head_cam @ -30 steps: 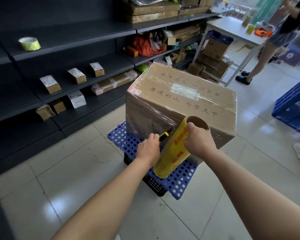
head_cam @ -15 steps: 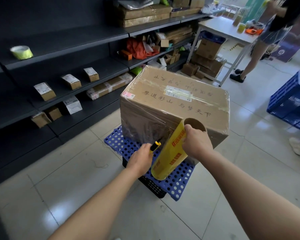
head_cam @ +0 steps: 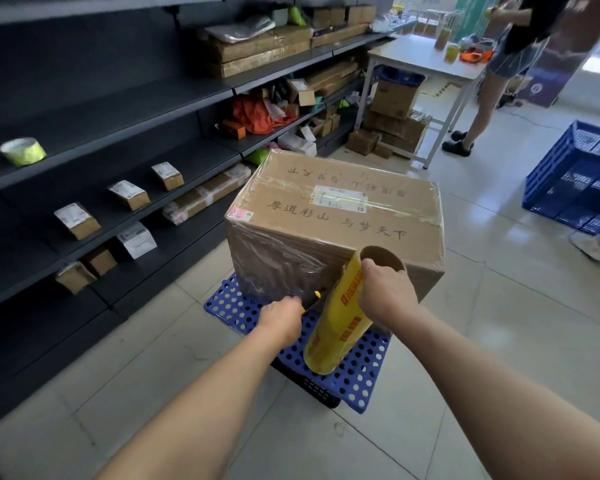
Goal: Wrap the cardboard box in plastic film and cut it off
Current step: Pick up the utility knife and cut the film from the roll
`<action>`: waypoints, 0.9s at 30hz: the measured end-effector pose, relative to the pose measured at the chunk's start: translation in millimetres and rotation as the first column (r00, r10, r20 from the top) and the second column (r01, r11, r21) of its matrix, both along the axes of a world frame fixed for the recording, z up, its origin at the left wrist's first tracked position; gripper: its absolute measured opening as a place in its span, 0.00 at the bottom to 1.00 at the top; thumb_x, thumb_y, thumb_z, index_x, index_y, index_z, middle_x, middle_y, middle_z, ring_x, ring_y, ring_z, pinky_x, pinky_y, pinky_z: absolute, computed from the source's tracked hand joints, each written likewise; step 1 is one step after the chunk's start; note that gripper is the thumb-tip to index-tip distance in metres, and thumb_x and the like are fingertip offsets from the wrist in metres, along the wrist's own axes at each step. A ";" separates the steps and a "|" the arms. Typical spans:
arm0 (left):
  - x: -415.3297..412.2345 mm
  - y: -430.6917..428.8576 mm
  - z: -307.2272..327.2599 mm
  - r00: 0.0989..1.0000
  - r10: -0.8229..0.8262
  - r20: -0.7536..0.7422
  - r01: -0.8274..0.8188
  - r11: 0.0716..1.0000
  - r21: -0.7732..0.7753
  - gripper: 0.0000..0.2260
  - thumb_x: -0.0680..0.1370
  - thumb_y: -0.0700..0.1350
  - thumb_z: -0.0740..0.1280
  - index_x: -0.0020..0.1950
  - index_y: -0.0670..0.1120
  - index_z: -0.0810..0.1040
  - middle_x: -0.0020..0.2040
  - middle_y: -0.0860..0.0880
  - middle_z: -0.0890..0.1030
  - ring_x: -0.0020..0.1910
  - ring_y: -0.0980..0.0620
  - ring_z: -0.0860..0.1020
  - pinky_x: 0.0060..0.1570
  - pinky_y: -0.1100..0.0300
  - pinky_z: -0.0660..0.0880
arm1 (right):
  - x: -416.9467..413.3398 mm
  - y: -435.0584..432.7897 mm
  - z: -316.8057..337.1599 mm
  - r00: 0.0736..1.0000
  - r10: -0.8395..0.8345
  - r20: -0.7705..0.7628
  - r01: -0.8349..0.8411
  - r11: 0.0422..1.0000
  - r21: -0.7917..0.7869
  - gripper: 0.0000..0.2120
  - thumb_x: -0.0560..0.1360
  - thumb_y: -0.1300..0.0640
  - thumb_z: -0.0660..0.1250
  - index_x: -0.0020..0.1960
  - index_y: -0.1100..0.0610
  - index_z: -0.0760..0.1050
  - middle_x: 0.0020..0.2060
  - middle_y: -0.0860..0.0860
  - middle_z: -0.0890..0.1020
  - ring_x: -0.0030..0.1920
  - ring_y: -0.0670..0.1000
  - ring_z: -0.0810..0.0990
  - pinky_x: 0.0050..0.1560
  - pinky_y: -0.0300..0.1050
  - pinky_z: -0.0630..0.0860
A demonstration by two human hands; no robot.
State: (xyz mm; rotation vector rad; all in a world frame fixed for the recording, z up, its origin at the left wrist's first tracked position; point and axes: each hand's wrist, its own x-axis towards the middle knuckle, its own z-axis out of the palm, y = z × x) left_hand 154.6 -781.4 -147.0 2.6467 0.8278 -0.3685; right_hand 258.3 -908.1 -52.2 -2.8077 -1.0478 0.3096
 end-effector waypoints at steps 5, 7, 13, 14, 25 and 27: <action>5.0 -18.2 -12.7 0.996 0.042 0.078 -0.033 0.992 -0.118 0.08 0.80 0.39 0.56 0.58 0.42 0.70 0.58 0.43 0.74 0.54 0.39 0.76 0.46 0.49 0.69 | 14.6 -17.0 -0.1 0.994 -0.103 -0.029 0.102 0.994 -0.032 0.07 0.75 0.63 0.58 0.45 0.53 0.63 0.32 0.48 0.71 0.44 0.57 0.75 0.53 0.55 0.74; 8.2 -22.2 -11.0 0.988 0.053 0.147 -0.033 0.990 -0.136 0.08 0.80 0.42 0.56 0.58 0.43 0.69 0.57 0.44 0.74 0.53 0.40 0.76 0.45 0.50 0.69 | 18.6 -26.0 0.5 0.990 -0.138 -0.038 0.137 0.990 -0.029 0.06 0.76 0.63 0.58 0.44 0.53 0.63 0.32 0.48 0.70 0.43 0.56 0.75 0.54 0.55 0.74; 31.9 -14.9 17.0 0.912 0.131 0.388 -0.060 0.980 -0.190 0.11 0.81 0.45 0.58 0.62 0.45 0.66 0.53 0.45 0.76 0.50 0.42 0.78 0.48 0.49 0.74 | 18.4 -33.8 6.0 0.981 -0.176 -0.077 0.177 0.984 0.010 0.04 0.76 0.62 0.58 0.45 0.55 0.66 0.36 0.50 0.73 0.42 0.55 0.77 0.44 0.49 0.76; 37.3 -12.6 22.9 0.906 0.143 0.398 -0.072 0.980 -0.187 0.13 0.81 0.46 0.59 0.64 0.44 0.64 0.51 0.45 0.78 0.49 0.42 0.79 0.45 0.49 0.74 | 16.0 -31.8 9.4 0.982 -0.170 -0.083 0.172 0.985 0.021 0.03 0.76 0.62 0.58 0.45 0.55 0.67 0.38 0.51 0.74 0.43 0.55 0.77 0.45 0.50 0.76; 70.9 26.6 78.8 0.897 0.176 0.405 -0.102 0.975 -0.199 0.08 0.79 0.46 0.61 0.56 0.45 0.69 0.44 0.45 0.78 0.40 0.45 0.77 0.38 0.53 0.72 | 17.8 -5.9 124.9 0.970 -0.241 0.016 0.230 0.944 0.234 0.06 0.73 0.62 0.58 0.45 0.57 0.73 0.40 0.52 0.76 0.40 0.55 0.77 0.42 0.50 0.78; 75.3 34.8 90.2 0.896 0.159 0.415 -0.086 0.978 -0.189 0.07 0.79 0.45 0.61 0.55 0.45 0.69 0.43 0.46 0.77 0.38 0.46 0.75 0.37 0.54 0.72 | 16.8 2.1 147.0 0.968 -0.245 0.058 0.222 0.939 0.261 0.06 0.73 0.62 0.58 0.46 0.58 0.73 0.42 0.53 0.76 0.42 0.56 0.76 0.46 0.51 0.77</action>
